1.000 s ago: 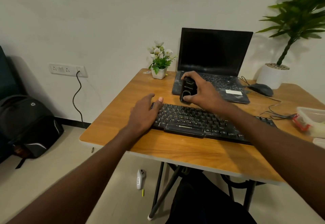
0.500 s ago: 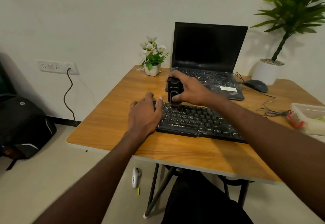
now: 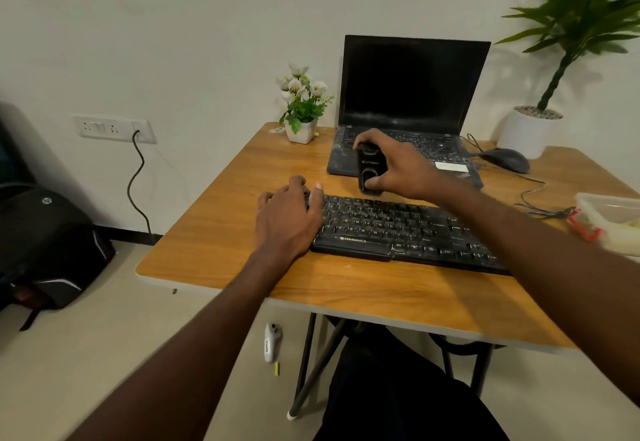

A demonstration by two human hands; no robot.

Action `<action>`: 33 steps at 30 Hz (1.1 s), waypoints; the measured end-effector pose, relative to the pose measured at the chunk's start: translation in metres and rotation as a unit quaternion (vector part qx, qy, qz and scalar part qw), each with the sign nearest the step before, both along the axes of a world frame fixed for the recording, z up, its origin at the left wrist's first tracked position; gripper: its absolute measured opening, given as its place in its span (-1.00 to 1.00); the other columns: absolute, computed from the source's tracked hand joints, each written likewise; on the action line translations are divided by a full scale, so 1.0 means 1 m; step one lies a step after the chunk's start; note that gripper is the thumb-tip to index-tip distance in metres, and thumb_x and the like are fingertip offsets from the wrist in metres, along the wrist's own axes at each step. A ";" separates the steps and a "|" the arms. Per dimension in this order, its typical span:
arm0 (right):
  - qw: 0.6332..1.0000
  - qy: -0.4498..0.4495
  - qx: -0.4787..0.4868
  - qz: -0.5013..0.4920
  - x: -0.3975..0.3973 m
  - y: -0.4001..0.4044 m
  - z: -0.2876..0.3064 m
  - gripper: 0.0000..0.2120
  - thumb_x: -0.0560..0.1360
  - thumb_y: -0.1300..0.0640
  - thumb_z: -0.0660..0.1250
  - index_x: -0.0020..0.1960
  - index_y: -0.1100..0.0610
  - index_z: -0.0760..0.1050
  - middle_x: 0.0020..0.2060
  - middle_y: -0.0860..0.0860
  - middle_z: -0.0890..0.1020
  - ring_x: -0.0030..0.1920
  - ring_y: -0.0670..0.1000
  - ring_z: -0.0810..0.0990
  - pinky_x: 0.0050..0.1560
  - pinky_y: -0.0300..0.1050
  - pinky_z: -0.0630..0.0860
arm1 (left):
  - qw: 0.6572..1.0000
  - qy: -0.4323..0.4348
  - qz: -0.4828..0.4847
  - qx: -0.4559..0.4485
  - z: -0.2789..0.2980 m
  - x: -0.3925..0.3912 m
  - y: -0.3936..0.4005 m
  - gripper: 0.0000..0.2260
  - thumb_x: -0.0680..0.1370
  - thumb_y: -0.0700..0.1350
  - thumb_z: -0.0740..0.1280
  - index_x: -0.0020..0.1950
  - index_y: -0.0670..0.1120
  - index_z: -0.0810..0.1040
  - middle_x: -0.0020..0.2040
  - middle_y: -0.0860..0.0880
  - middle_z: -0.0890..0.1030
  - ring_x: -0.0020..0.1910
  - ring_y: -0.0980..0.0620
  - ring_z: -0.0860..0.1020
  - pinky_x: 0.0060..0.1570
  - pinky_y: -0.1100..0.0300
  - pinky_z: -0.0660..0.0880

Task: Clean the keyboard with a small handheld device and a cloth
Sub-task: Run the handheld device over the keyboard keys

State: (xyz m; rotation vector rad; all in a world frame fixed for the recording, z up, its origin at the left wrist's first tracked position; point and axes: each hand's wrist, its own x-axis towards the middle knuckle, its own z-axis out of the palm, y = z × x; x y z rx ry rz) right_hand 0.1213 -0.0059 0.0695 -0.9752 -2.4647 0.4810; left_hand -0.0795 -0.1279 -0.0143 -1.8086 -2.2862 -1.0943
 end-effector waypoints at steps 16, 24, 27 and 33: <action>0.999 -0.029 0.039 -0.015 0.016 -0.013 -0.007 -0.32 0.45 0.22 0.54 0.44 -0.09 0.30 0.23 0.11 0.54 0.03 0.05 0.61 -0.29 -0.29 0.54 | 1.000 0.006 -0.003 0.007 -0.002 -0.001 0.001 -0.49 0.76 0.25 -0.04 0.40 -0.06 0.48 0.16 -0.03 0.70 0.18 -0.05 0.62 0.51 -0.15 0.28; 0.998 -0.050 -0.012 -0.021 0.011 -0.009 0.001 -0.32 0.43 0.24 0.55 0.41 -0.08 0.33 0.24 0.10 0.52 0.14 0.12 0.57 -0.11 -0.11 0.60 | 1.000 0.010 0.005 -0.002 0.000 0.000 0.000 -0.49 0.76 0.26 -0.04 0.41 -0.05 0.48 0.16 -0.05 0.70 0.18 -0.05 0.61 0.51 -0.15 0.25; 0.996 -0.075 -0.053 0.000 0.013 -0.006 0.014 -0.32 0.40 0.27 0.56 0.39 -0.08 0.35 0.21 0.01 0.50 0.14 0.04 0.53 0.00 -0.05 0.58 | 1.000 0.012 0.007 -0.001 0.000 0.000 0.000 -0.49 0.76 0.26 -0.04 0.39 -0.05 0.48 0.15 -0.04 0.70 0.17 -0.04 0.61 0.52 -0.15 0.25; 0.996 -0.078 -0.031 -0.022 0.031 -0.007 0.012 -0.31 0.42 0.26 0.55 0.40 -0.10 0.32 0.21 0.04 0.51 0.20 0.13 0.55 0.02 0.00 0.62 | 1.000 0.011 0.003 0.000 -0.002 0.000 0.001 -0.47 0.75 0.28 -0.06 0.40 -0.05 0.48 0.16 -0.05 0.71 0.18 -0.04 0.62 0.53 -0.16 0.26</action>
